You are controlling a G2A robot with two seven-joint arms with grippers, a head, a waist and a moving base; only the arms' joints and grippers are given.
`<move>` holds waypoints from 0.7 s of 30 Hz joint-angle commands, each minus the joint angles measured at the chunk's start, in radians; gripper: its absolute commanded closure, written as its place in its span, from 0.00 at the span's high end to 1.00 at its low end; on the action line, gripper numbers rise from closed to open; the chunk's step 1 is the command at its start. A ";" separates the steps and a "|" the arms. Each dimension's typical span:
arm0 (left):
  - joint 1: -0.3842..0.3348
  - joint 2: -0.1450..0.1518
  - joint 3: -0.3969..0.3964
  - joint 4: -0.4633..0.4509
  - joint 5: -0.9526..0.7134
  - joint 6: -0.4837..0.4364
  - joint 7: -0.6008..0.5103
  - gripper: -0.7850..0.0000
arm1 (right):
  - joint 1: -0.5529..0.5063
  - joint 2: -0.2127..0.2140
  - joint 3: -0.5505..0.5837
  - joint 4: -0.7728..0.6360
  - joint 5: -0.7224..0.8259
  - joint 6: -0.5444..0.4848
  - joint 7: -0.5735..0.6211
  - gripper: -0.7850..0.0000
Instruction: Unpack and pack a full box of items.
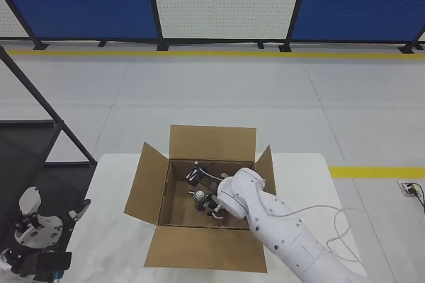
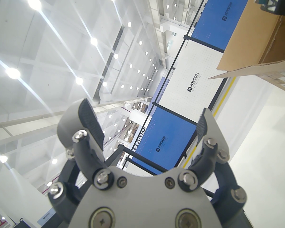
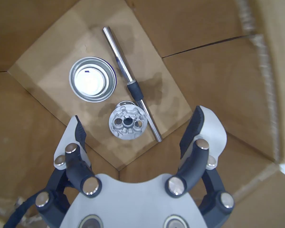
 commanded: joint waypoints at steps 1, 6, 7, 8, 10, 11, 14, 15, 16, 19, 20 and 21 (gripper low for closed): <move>0.000 0.000 0.000 0.000 0.000 0.000 0.000 1.00 | -0.071 0.030 0.056 -0.179 -0.063 0.002 0.034 1.00; 0.000 0.000 0.000 0.000 0.000 0.000 0.000 1.00 | -0.264 0.082 0.205 -0.528 -0.137 0.009 -0.021 1.00; 0.000 0.000 0.000 0.000 0.000 0.000 0.000 1.00 | -0.303 0.090 0.229 -0.582 -0.152 0.006 -0.042 1.00; 0.000 0.000 0.000 0.000 0.000 0.000 0.000 1.00 | -0.345 0.098 0.255 -0.644 -0.173 0.007 -0.071 1.00; 0.000 0.000 0.000 0.000 0.000 0.000 0.000 1.00 | -0.390 0.105 0.278 -0.705 -0.190 0.001 -0.108 1.00; 0.000 0.000 0.000 0.000 0.000 0.000 0.000 1.00 | -0.419 0.109 0.297 -0.745 -0.200 0.001 -0.140 1.00; 0.000 0.000 0.000 0.000 0.000 0.000 0.000 1.00 | -0.478 0.116 0.337 -0.821 -0.204 0.011 -0.207 1.00; 0.000 0.000 0.000 0.000 0.000 0.000 0.000 1.00 | -0.492 0.117 0.347 -0.833 -0.202 0.021 -0.217 1.00; 0.000 0.000 0.000 0.000 0.000 0.000 0.000 1.00 | -0.498 0.118 0.351 -0.837 -0.202 0.025 -0.218 1.00; 0.000 0.000 0.000 0.000 0.000 0.000 0.000 1.00 | -0.498 0.118 0.351 -0.837 -0.202 0.025 -0.218 1.00; 0.000 0.000 0.000 0.000 0.000 0.000 0.000 1.00 | -0.498 0.118 0.351 -0.837 -0.202 0.025 -0.218 1.00; 0.000 0.000 0.000 0.000 0.000 0.000 0.000 1.00 | -0.498 0.118 0.351 -0.837 -0.202 0.025 -0.218 1.00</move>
